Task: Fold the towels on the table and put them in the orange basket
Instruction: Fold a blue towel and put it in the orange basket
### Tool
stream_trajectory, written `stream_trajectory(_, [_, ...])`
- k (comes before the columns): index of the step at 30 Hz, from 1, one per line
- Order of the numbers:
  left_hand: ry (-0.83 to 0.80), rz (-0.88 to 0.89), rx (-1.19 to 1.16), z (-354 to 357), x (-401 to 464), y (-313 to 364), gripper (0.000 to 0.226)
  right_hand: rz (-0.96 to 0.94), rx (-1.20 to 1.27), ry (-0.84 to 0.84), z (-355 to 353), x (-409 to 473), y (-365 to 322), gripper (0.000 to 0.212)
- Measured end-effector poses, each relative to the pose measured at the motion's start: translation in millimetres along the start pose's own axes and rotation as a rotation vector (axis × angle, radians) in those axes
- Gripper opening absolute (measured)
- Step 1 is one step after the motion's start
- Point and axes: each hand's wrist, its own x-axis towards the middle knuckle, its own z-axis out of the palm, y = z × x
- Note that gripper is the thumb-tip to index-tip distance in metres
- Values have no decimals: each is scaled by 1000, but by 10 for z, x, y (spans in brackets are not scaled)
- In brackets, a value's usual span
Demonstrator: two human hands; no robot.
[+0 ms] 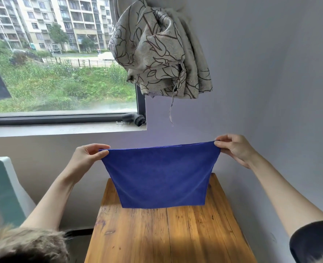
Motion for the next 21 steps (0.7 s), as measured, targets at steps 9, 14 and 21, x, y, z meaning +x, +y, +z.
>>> stream_trajectory(9, [21, -61, 182, 162, -3, -242, 8, -167, -774, -18, 114, 54, 301, 21])
stream_trajectory(14, [-10, -157, 268, 326, 138, -474, 7, -9, -714, 112, 274, 241, 622, 21])
stream_trajectory(21, [124, -137, 22, 487, 226, -409, 7, -75, -629, 252, 302, 432, 582, 22])
